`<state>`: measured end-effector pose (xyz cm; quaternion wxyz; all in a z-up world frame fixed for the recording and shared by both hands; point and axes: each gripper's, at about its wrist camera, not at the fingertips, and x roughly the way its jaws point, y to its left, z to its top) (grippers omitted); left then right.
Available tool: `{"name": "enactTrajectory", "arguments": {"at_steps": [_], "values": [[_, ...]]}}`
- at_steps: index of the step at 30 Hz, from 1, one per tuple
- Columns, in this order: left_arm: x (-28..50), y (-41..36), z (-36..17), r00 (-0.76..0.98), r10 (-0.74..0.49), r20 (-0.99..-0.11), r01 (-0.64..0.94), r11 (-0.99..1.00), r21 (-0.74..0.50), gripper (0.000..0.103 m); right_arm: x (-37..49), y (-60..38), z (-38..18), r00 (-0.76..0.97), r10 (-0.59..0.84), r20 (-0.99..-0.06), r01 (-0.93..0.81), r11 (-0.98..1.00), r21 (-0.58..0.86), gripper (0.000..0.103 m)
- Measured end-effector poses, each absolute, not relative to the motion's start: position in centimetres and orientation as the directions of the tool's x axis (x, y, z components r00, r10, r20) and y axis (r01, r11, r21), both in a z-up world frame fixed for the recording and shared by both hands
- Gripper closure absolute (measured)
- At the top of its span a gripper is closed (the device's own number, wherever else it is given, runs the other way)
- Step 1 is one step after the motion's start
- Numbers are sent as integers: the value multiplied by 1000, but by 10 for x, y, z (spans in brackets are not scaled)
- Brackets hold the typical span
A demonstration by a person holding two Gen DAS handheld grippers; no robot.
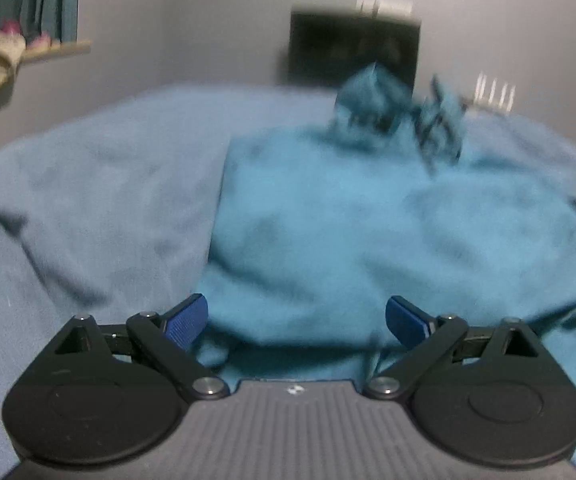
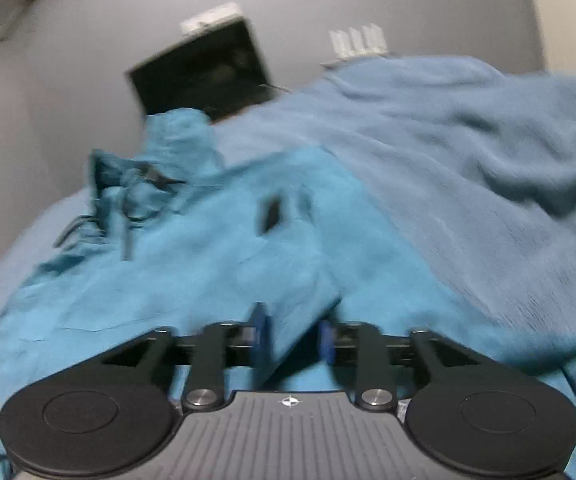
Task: Fold large clothes
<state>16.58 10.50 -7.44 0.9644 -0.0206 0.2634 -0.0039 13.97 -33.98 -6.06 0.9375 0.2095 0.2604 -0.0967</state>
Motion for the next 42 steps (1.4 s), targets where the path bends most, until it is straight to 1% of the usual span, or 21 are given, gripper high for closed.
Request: {"name": "enactTrajectory", "arguments": {"at_steps": [2, 3, 4, 7, 9, 10, 12, 14, 16, 19, 21, 24, 30, 32, 34, 35, 36, 37, 39, 40, 42], "values": [[160, 103, -67, 901, -2, -435, -4, 1000, -12, 7, 133, -342, -57, 859, -123, -497, 319, 888, 331, 52], [160, 103, -65, 909, 12, -416, -12, 1000, 4, 7, 131, -341, -53, 863, -157, -480, 335, 890, 311, 48], [163, 102, -64, 908, 23, -419, -21, 1000, 10, 7, 128, -341, -49, 871, -178, -457, 339, 892, 299, 47], [177, 104, -72, 871, 50, -489, -49, 999, 14, 7, 122, -330, -37, 907, -200, -371, 306, 917, 255, 44], [187, 107, -80, 836, 85, -542, -86, 996, 22, 7, 122, -314, -32, 926, -180, -332, 252, 950, 186, 36], [192, 109, -84, 825, 85, -559, -92, 996, 16, 7, 121, -307, -31, 930, -165, -327, 224, 963, 153, 35], [196, 111, -90, 802, 95, -590, -105, 994, 17, 5, 126, -294, -32, 934, -126, -335, 163, 983, 82, 34], [199, 112, -96, 787, 114, -606, -116, 993, 36, 2, 135, -281, -38, 923, -110, -369, 124, 992, 15, 34], [201, 112, -101, 776, 123, -618, -123, 991, 44, 0, 145, -274, -53, 897, -137, -421, 119, 991, -68, 34], [202, 114, -104, 771, 123, -625, -126, 991, 39, 0, 160, -276, -78, 838, -226, -497, 162, 972, -170, 34], [202, 116, -107, 766, 122, -631, -128, 991, 35, 0, 163, -287, -82, 829, -234, -508, 198, 972, -124, 29], [202, 118, -110, 762, 120, -637, -132, 991, 28, 0, 167, -305, -80, 825, -216, -523, 250, 968, -4, 29], [195, 122, -107, 767, 115, -631, -138, 990, 13, 0, 155, -314, -77, 821, -196, -536, 259, 965, 43, 29], [182, 123, -97, 798, 123, -590, -150, 989, 3, 0, 149, -320, -71, 811, -195, -552, 269, 961, 55, 29], [157, 124, -78, 858, 141, -494, -175, 984, -23, 0, 126, -326, -57, 818, -186, -544, 273, 959, 82, 29], [143, 125, -66, 884, 137, -446, -175, 983, -46, 0, 111, -329, -45, 834, -173, -524, 268, 957, 111, 27], [127, 126, -54, 909, 121, -400, -165, 983, -76, 0, 98, -330, -35, 852, -163, -498, 259, 957, 131, 22], [115, 126, -44, 922, 106, -372, -151, 984, -95, 0, 85, -331, -23, 871, -156, -466, 246, 959, 139, 19], [91, 126, -24, 940, 94, -328, -137, 984, -110, 0, 66, -330, -2, 897, -151, -416, 221, 967, 125, 13], [81, 126, -15, 943, 97, -317, -136, 985, -103, 0, 56, -329, 5, 904, -148, -401, 210, 971, 116, 12], [65, 125, 4, 933, 102, -345, -131, 989, -62, 0, 41, -328, 16, 904, -135, -406, 189, 977, 96, 11]]}}
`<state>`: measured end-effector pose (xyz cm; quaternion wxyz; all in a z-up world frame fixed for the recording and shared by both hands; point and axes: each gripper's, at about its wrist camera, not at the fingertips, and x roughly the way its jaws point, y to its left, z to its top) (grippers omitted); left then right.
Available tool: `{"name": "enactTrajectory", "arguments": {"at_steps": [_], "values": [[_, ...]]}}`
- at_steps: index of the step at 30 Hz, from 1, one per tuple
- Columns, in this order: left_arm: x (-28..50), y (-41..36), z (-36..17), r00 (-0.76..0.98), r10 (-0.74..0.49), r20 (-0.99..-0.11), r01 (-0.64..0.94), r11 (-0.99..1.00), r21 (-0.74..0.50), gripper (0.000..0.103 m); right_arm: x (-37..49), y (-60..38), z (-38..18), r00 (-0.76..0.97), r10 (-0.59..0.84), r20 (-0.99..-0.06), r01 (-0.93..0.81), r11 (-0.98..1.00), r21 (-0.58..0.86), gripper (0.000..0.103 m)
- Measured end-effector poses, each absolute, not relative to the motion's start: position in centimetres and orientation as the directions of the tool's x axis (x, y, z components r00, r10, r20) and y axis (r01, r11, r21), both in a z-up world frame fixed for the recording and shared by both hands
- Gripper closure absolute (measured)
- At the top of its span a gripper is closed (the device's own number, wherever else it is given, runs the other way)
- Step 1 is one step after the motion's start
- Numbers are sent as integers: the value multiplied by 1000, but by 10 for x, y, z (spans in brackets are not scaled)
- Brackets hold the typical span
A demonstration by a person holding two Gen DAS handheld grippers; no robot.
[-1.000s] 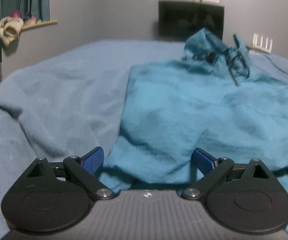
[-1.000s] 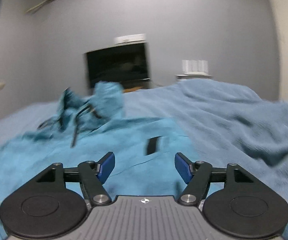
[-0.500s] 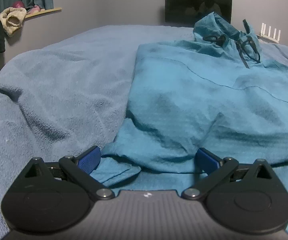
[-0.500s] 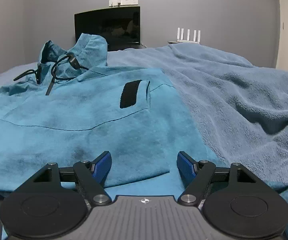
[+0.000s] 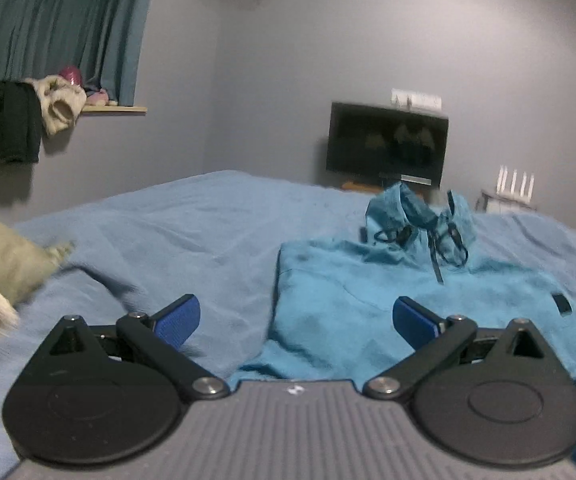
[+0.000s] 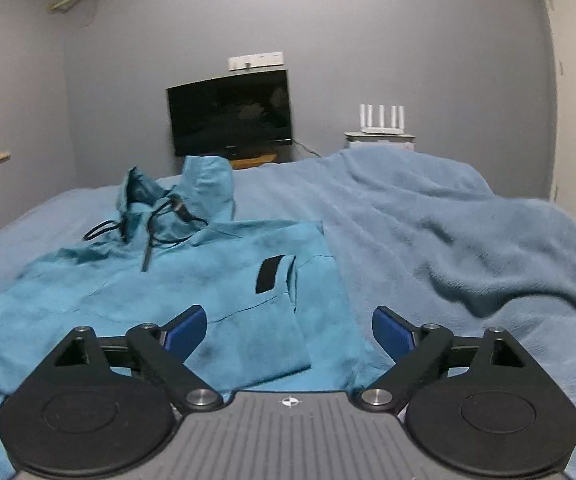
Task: Fold large clothes
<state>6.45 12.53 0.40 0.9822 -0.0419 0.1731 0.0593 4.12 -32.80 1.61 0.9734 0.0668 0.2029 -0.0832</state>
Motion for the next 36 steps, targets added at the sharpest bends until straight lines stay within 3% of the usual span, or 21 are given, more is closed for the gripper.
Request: {"name": "enactTrajectory", "arguments": {"at_steps": [8, 15, 19, 29, 36], "values": [[2, 151, 68, 868, 15, -496, -50, 997, -58, 0, -29, -344, 64, 906, -63, -419, 105, 991, 78, 10], [-37, 184, 60, 750, -54, -660, -56, 988, -145, 0, -110, -394, 85, 871, -3, -491, 103, 979, 177, 8], [-49, 195, 41, 675, -157, -721, -63, 961, -268, 0, -146, -417, 77, 839, 27, -544, 110, 970, 217, 8], [-83, 170, 30, 613, -286, -736, -49, 917, -397, 0, -191, -424, 64, 769, 166, -617, 56, 945, 323, 9], [-74, 149, 14, 541, -349, -765, -59, 892, -449, 6, -193, -419, 56, 731, 228, -643, 40, 926, 374, 16]]}}
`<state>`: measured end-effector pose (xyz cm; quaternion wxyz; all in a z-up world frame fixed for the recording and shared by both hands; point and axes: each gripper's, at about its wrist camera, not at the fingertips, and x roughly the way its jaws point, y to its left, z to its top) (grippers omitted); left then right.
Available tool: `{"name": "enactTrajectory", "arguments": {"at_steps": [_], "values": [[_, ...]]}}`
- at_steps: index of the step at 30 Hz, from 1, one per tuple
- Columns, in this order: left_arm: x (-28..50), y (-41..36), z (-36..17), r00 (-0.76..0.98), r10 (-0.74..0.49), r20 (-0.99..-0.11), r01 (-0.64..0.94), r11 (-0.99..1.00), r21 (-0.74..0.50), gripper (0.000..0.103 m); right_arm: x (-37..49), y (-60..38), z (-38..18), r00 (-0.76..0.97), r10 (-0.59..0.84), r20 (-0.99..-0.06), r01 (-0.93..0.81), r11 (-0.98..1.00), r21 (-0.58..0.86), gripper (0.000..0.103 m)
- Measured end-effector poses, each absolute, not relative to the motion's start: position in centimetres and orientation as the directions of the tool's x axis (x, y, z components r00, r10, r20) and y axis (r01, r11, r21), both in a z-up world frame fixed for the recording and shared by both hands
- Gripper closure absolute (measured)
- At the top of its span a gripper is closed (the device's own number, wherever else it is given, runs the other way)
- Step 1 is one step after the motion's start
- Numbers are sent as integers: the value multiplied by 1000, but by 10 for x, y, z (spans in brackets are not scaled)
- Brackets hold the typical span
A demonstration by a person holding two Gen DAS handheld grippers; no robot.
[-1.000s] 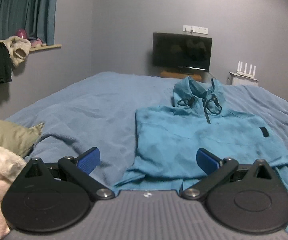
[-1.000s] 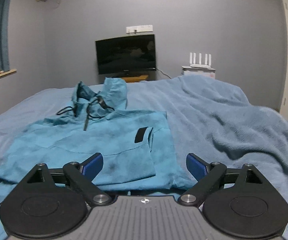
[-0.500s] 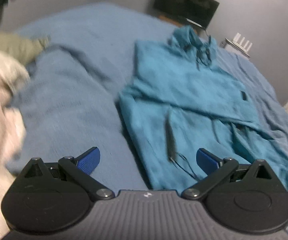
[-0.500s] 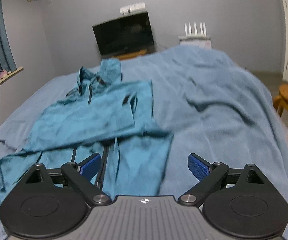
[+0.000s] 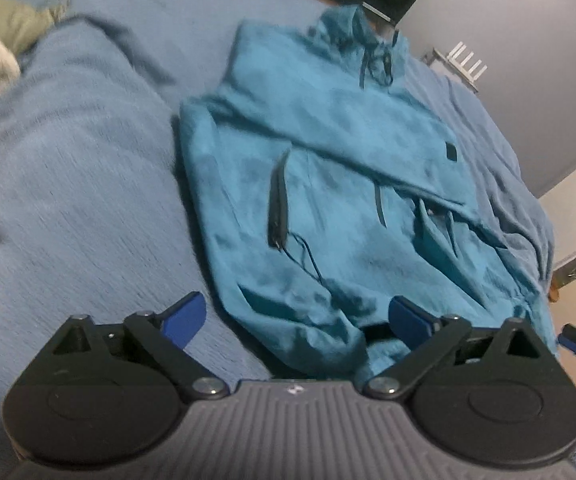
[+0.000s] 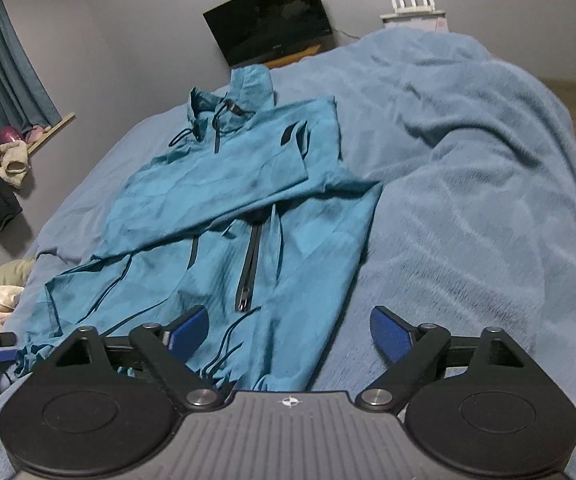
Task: Fold large clothes
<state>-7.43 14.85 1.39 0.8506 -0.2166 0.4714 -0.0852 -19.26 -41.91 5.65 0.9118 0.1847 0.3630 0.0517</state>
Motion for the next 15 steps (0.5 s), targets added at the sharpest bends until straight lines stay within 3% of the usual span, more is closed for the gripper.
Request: {"name": "enactTrajectory", "arguments": {"at_steps": [4, 7, 9, 15], "values": [[-74, 140, 10, 536, -343, -771, -56, 897, -438, 9, -197, -417, 52, 722, 242, -648, 29, 926, 377, 19], [-67, 139, 3, 532, -338, -777, -74, 895, -440, 22, -198, -416, 47, 709, 244, -661, 26, 928, 371, 25], [-62, 140, -2, 528, -338, -779, -83, 893, -443, 37, -198, -415, 44, 709, 243, -662, 23, 931, 365, 27], [-60, 128, -6, 501, -346, -793, -15, 913, -408, 44, -198, -418, 43, 712, 284, -643, 4, 913, 408, 37]]}}
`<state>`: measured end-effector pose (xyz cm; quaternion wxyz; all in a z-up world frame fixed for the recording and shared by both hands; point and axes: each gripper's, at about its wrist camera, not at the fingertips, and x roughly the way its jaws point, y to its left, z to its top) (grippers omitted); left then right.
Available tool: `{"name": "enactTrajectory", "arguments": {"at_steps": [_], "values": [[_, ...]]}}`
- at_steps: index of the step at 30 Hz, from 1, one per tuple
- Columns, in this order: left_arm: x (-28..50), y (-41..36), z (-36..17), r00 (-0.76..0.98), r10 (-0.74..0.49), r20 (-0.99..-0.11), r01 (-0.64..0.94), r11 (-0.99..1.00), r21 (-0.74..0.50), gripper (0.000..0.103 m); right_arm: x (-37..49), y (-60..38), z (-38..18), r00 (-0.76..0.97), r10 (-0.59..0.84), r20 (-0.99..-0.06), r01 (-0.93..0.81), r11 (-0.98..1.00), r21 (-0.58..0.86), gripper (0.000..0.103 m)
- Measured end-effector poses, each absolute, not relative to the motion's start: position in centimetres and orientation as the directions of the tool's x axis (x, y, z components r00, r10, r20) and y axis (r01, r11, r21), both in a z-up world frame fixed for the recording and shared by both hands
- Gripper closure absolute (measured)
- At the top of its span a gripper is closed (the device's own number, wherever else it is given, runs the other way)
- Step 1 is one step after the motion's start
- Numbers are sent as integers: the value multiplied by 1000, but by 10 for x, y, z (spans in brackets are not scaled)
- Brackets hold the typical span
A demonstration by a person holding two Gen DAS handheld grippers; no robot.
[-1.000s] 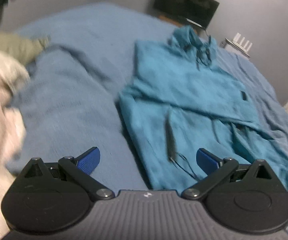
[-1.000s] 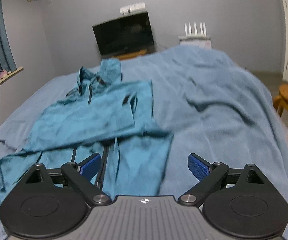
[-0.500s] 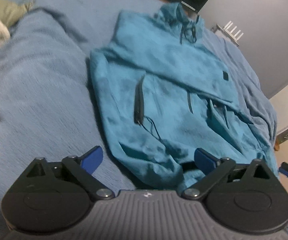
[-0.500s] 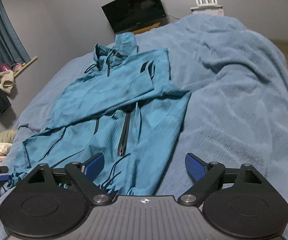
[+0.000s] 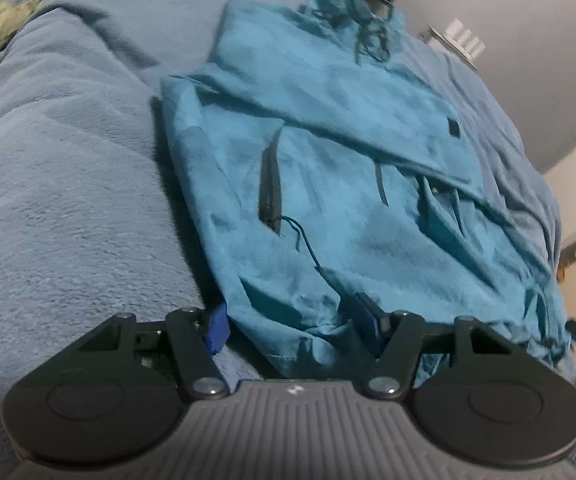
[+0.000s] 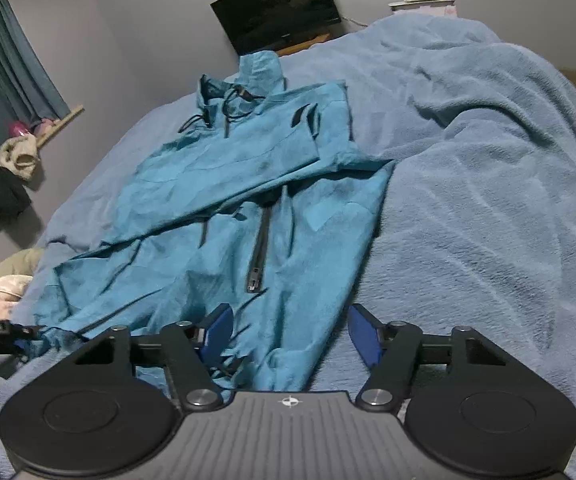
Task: Fold large clothes
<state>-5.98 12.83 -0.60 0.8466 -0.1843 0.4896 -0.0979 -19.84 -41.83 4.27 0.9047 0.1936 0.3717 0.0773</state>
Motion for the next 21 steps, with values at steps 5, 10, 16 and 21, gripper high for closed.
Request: {"name": "enactTrajectory", "arguments": {"at_steps": [5, 10, 16, 21], "values": [[-52, 129, -21, 438, -408, -801, 10, 893, -450, 46, -194, -413, 35, 683, 311, -661, -18, 912, 411, 37], [-49, 132, -23, 452, -444, -774, 35, 876, -482, 64, -188, -402, 29, 659, 324, -678, -58, 921, 385, 53], [-47, 148, -21, 482, -500, -719, 29, 830, -558, 73, -184, -406, 35, 675, 387, -628, -93, 889, 447, 82], [-38, 163, -7, 529, -542, -653, 31, 781, -624, 76, -174, -410, 53, 728, 408, -550, -113, 864, 491, 84]]}}
